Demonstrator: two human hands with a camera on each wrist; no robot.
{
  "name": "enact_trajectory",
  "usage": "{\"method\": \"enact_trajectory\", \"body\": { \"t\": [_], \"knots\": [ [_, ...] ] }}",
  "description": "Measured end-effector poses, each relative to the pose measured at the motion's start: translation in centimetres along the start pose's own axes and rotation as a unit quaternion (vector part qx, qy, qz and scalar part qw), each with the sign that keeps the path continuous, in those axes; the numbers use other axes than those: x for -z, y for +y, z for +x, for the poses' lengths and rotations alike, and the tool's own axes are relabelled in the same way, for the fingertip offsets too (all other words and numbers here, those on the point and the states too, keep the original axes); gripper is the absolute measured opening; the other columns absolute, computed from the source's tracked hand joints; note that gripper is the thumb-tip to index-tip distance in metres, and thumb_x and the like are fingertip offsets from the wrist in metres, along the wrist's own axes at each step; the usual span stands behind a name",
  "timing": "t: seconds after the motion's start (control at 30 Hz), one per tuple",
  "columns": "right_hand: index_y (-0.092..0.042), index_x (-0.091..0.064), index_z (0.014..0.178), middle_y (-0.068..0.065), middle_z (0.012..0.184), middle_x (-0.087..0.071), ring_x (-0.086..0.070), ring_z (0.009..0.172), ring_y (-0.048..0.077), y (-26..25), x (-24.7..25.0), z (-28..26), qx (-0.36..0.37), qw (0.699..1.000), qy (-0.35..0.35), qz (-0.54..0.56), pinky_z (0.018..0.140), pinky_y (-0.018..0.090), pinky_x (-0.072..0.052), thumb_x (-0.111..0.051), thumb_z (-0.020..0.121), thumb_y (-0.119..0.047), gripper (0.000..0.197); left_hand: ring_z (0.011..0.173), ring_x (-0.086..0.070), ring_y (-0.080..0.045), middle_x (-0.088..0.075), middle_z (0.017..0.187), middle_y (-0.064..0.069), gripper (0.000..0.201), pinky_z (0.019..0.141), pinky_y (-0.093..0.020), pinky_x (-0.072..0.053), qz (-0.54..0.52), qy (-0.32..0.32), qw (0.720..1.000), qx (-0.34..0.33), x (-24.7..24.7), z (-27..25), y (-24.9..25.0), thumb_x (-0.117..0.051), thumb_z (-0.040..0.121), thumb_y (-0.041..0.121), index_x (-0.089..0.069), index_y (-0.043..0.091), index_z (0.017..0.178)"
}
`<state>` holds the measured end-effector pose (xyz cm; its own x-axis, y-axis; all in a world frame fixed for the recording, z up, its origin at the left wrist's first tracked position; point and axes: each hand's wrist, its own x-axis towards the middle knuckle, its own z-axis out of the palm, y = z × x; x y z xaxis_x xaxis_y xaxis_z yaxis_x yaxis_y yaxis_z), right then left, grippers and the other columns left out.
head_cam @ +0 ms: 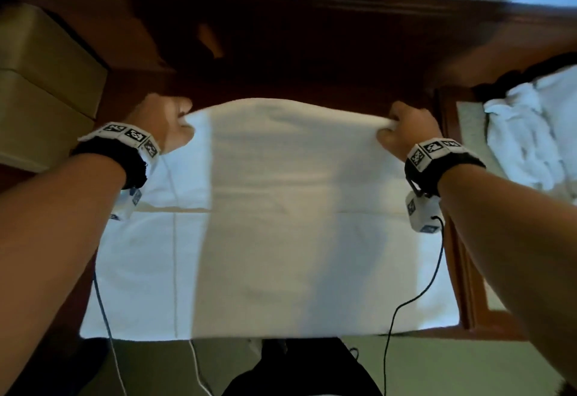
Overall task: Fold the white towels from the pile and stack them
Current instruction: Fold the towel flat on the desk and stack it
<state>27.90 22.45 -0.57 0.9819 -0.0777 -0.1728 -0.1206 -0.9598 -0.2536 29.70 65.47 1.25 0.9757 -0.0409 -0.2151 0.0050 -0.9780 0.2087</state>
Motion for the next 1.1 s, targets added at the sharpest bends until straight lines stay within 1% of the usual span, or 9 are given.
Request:
{"method": "enact_trajectory", "body": {
  "t": [0.13, 0.23, 0.37, 0.57, 0.67, 0.73, 0.83, 0.93, 1.1],
  "knots": [
    [-0.011, -0.056, 0.096, 0.010, 0.075, -0.054, -0.055, 0.074, 0.037, -0.5, 0.4, -7.3, 0.037, 0.998, 0.018, -0.036, 0.075, 0.039, -0.041, -0.052, 0.082, -0.031, 0.024, 0.054, -0.050, -0.033, -0.051, 0.061, -0.014, 0.007, 0.054, -0.032, -0.042, -0.030, 0.000, 0.999, -0.025, 0.8, -7.0, -0.2, -0.052, 0.084, 0.015, -0.046, 0.017, 0.079],
    [-0.014, -0.055, 0.084, 0.006, 0.072, -0.057, -0.052, 0.066, 0.031, -0.3, -1.2, -13.9, 0.046, 0.995, 0.050, -0.067, 0.087, 0.043, -0.033, -0.044, 0.073, -0.036, 0.027, 0.057, -0.055, -0.036, -0.054, 0.061, -0.012, 0.019, 0.058, -0.038, -0.041, 0.062, 0.069, 0.984, -0.149, -1.3, -13.0, -1.6, -0.044, 0.073, 0.027, -0.056, 0.012, 0.073],
    [-0.011, -0.061, 0.077, 0.007, 0.076, -0.061, -0.058, 0.074, 0.032, 1.3, -5.6, -22.2, 0.028, 0.990, 0.096, -0.100, 0.080, 0.043, -0.027, -0.056, 0.069, -0.026, 0.017, 0.073, -0.062, -0.035, -0.057, 0.070, -0.011, 0.027, 0.070, -0.044, -0.039, 0.177, 0.065, 0.968, -0.165, -5.7, -21.1, -3.6, -0.045, 0.074, 0.029, -0.064, 0.010, 0.071],
    [-0.024, -0.059, 0.102, 0.001, 0.097, -0.059, -0.051, 0.099, 0.027, 3.8, -11.1, -30.3, -0.044, 0.967, -0.117, -0.221, 0.084, 0.043, -0.028, -0.066, 0.076, -0.024, 0.026, 0.086, -0.060, -0.030, -0.065, 0.092, -0.004, 0.049, 0.077, -0.044, -0.035, 0.250, -0.129, 0.957, -0.071, -13.2, -29.6, -4.2, -0.076, 0.064, 0.050, -0.070, 0.022, 0.103],
    [-0.017, -0.062, 0.104, 0.007, 0.095, -0.055, -0.050, 0.089, 0.031, 4.5, -11.8, -31.5, -0.034, 0.967, -0.100, -0.230, 0.078, 0.046, -0.035, -0.077, 0.065, -0.016, 0.042, 0.088, -0.061, -0.037, -0.064, 0.100, -0.015, 0.074, 0.079, -0.048, -0.039, 0.222, -0.121, 0.963, -0.088, -14.4, -30.4, -4.0, -0.092, 0.048, 0.034, -0.067, 0.013, 0.114],
    [-0.019, -0.056, 0.123, 0.013, 0.118, -0.054, -0.050, 0.104, 0.036, 5.0, -12.3, -31.7, -0.024, 0.972, -0.101, -0.212, 0.083, 0.052, -0.041, -0.075, 0.066, -0.013, 0.061, 0.101, -0.061, -0.043, -0.062, 0.119, -0.021, 0.086, 0.081, -0.054, -0.047, 0.197, -0.121, 0.965, -0.121, -15.5, -30.3, -3.9, -0.091, 0.050, 0.024, -0.061, 0.014, 0.130],
    [-0.026, -0.026, 0.151, 0.016, 0.160, -0.019, -0.022, 0.144, 0.043, 5.5, -13.0, -31.4, -0.025, 0.974, -0.145, -0.173, 0.108, 0.057, -0.031, -0.058, 0.082, -0.008, 0.077, 0.136, -0.042, -0.047, -0.036, 0.156, -0.018, 0.086, 0.093, -0.057, -0.051, 0.146, -0.144, 0.972, -0.116, -16.3, -29.6, -3.0, -0.076, 0.077, 0.023, -0.037, 0.024, 0.154],
    [-0.026, -0.007, 0.156, 0.014, 0.164, 0.005, 0.002, 0.150, 0.040, 5.7, -12.7, -28.2, -0.020, 0.977, -0.173, -0.125, 0.119, 0.055, -0.019, -0.045, 0.088, -0.002, 0.082, 0.153, -0.010, -0.034, -0.002, 0.168, -0.003, 0.072, 0.112, -0.052, -0.036, 0.122, -0.148, 0.979, -0.075, -16.5, -26.3, -3.2, -0.046, 0.100, 0.027, -0.006, 0.036, 0.159],
    [-0.015, -0.042, 0.146, 0.019, 0.153, -0.037, -0.037, 0.138, 0.042, 5.7, -10.7, -22.2, 0.026, 0.997, -0.072, -0.032, 0.109, 0.056, -0.036, -0.049, 0.087, 0.004, 0.062, 0.145, -0.029, -0.041, -0.027, 0.163, -0.008, 0.064, 0.107, -0.063, -0.035, 0.096, -0.100, 0.987, -0.077, -14.8, -20.0, -4.1, -0.057, 0.095, 0.016, -0.036, 0.027, 0.154]
  ]
}}
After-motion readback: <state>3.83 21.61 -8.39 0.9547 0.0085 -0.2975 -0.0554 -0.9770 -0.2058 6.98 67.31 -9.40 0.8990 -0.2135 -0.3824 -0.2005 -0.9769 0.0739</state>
